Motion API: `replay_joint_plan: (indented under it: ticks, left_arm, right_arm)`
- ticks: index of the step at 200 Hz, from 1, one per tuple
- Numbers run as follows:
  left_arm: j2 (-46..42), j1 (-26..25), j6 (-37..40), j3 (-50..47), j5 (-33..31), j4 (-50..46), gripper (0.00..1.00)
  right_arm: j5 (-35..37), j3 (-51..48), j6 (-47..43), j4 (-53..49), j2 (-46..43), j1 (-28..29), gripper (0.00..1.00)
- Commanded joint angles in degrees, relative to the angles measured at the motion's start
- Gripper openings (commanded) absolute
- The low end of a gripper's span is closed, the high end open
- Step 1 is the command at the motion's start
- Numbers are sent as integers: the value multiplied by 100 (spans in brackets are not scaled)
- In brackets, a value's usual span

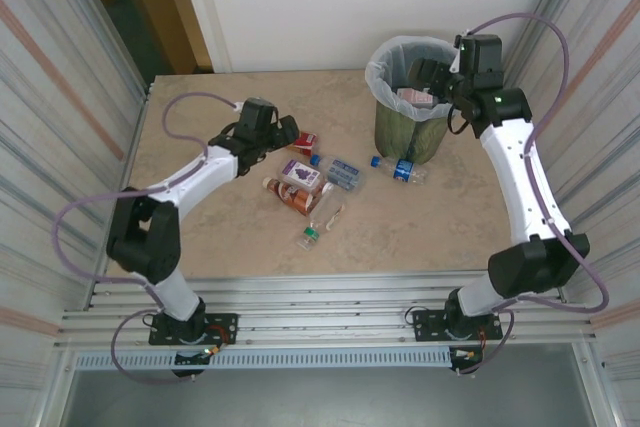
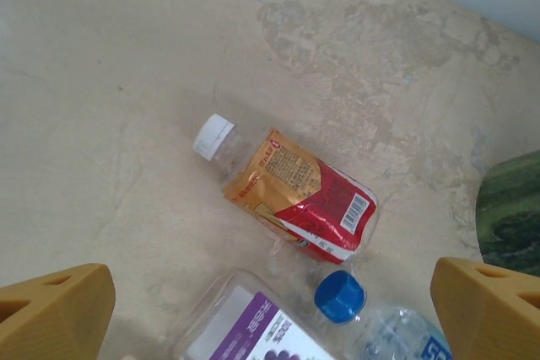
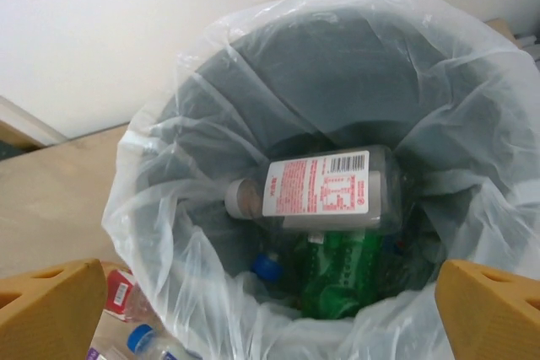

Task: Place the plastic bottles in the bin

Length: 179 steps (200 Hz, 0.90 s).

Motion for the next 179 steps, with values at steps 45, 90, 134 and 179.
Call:
replay_joint_plan:
  ticks: [45, 90, 134, 179]
  left_arm:
    - [1382, 32, -1146, 1388, 654, -610, 95]
    - [1883, 32, -1443, 1771, 881, -717, 93]
    - [2209, 34, -1417, 2046, 895, -864, 93]
    - [2654, 32, -1210, 2430, 819, -1055, 92]
  right_arm:
    - [786, -641, -109, -342, -896, 481, 98]
    - [988, -739, -78, -411, -1085, 737, 98]
    - [998, -893, -29, -292, -1091, 863, 98]
    - [1069, -885, -38, -313, -1037, 946, 98]
